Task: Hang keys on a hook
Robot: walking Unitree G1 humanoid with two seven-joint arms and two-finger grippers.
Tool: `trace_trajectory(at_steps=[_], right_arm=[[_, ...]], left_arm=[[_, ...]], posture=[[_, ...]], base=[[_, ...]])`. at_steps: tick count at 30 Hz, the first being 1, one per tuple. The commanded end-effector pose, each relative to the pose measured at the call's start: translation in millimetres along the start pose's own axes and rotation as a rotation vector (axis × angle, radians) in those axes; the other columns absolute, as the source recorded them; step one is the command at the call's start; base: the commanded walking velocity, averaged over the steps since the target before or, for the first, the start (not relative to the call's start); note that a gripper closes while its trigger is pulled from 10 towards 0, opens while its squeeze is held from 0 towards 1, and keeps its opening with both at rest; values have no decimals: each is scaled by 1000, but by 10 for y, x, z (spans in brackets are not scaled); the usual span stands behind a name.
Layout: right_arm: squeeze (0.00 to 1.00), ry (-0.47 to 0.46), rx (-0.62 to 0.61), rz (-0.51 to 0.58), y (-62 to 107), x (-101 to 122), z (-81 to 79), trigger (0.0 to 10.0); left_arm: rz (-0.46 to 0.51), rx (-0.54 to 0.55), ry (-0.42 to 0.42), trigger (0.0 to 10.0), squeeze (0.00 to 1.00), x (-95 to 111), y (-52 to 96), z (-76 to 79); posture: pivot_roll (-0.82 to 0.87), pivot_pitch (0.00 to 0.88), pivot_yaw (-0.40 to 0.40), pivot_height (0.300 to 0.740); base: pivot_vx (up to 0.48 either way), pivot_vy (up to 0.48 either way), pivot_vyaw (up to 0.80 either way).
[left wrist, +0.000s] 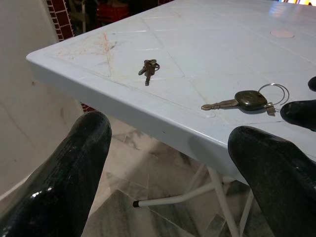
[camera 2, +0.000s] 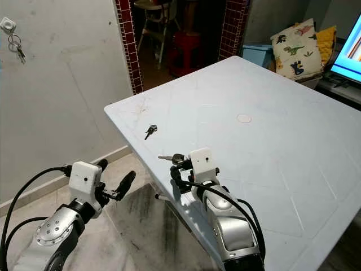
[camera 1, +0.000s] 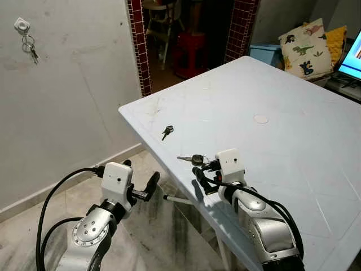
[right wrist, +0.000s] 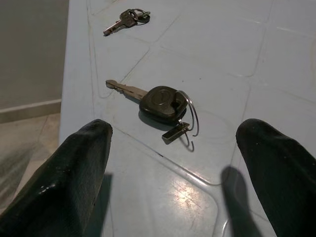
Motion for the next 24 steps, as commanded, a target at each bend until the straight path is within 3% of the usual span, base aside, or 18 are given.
trace_trajectory(at_steps=[1,12,13,14,15,16,19,24], right_arm=[[0,8,12,-9,-19,8,-27,10000],[0,14,36,4,-116,93,-96,10000],[0,13,37,6,-126,99,-104,7882],[0,13,38,7,-131,104,-110,7882],[0,12,36,11,-140,114,-109,4275],[0,11,35,13,-146,120,-107,4275],[0,6,26,7,-154,116,-89,2235],[0,6,15,-12,-161,77,-78,1216]], left_arm=[[2,3,-8,10000,0,3,5,-2],[-2,3,-5,10000,0,3,28,6],[-4,1,-5,10000,0,1,31,6],[-5,0,-5,10000,0,0,34,7],[-6,0,-4,10000,0,-1,36,7],[-7,0,-4,10000,0,-2,37,7],[-8,-1,-4,10000,0,-3,46,10],[-7,-5,-1,10000,0,-2,51,13]], posture=[[84,12,16,740],[94,24,20,740],[94,25,20,740],[94,26,20,740],[95,26,20,740],[95,26,20,740],[97,30,20,740],[97,34,20,740]], base=[[0,0,0],[0,0,0],[0,0,0],[0,0,0],[0,0,0],[0,0,0],[0,0,0],[0,0,0]])
Point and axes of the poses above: a point about 5 cm out from each wrist's last joint towards the gripper, its own y axis pointing back from the gripper into the wrist, its own x axis along the axis of the wrist's last joint, z = x × y, the point moved 1 cm from there along -y, pointing out of the wrist towards the gripper, and after that the axes turned 3 degrees about y, right-handed, at the moved point
